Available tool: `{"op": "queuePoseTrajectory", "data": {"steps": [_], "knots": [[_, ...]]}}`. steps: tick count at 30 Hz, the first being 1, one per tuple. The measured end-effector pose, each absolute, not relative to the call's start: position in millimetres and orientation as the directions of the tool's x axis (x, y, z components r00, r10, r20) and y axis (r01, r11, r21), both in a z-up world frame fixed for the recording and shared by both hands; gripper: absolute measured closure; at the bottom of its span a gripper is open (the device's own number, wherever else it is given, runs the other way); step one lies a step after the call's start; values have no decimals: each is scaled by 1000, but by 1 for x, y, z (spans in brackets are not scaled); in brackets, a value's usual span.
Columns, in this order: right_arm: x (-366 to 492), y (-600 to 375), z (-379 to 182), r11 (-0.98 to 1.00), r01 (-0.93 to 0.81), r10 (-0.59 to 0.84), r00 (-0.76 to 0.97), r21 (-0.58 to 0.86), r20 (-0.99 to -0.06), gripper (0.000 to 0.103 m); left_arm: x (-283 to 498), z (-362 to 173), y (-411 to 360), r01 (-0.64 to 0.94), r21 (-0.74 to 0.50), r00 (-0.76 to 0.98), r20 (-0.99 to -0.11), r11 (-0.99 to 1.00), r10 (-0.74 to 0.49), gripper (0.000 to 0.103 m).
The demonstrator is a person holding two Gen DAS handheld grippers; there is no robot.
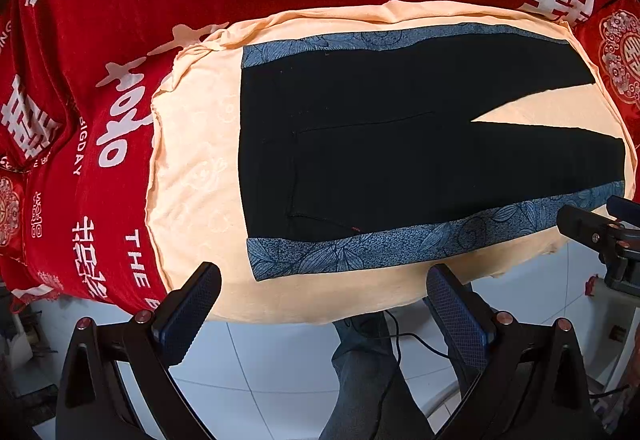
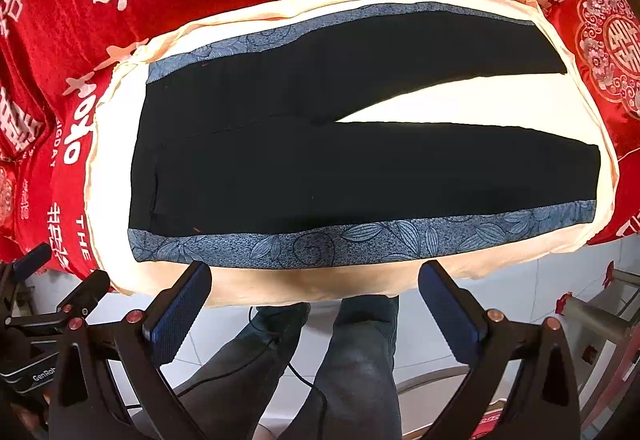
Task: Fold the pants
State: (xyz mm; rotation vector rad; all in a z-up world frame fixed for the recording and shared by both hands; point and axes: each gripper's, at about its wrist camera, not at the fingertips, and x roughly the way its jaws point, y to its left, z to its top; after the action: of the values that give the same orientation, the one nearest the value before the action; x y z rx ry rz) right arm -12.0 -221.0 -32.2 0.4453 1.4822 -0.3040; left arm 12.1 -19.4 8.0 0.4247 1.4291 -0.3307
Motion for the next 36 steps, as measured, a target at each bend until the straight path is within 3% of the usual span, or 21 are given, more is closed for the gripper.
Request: {"op": "queuePoseTrajectory", "data": {"steps": [36], "knots": [[-6,-251,-63,928,360,101,10,98,-995,0,15,-22,-54,339,154,62,-988,928,142,0]]}}
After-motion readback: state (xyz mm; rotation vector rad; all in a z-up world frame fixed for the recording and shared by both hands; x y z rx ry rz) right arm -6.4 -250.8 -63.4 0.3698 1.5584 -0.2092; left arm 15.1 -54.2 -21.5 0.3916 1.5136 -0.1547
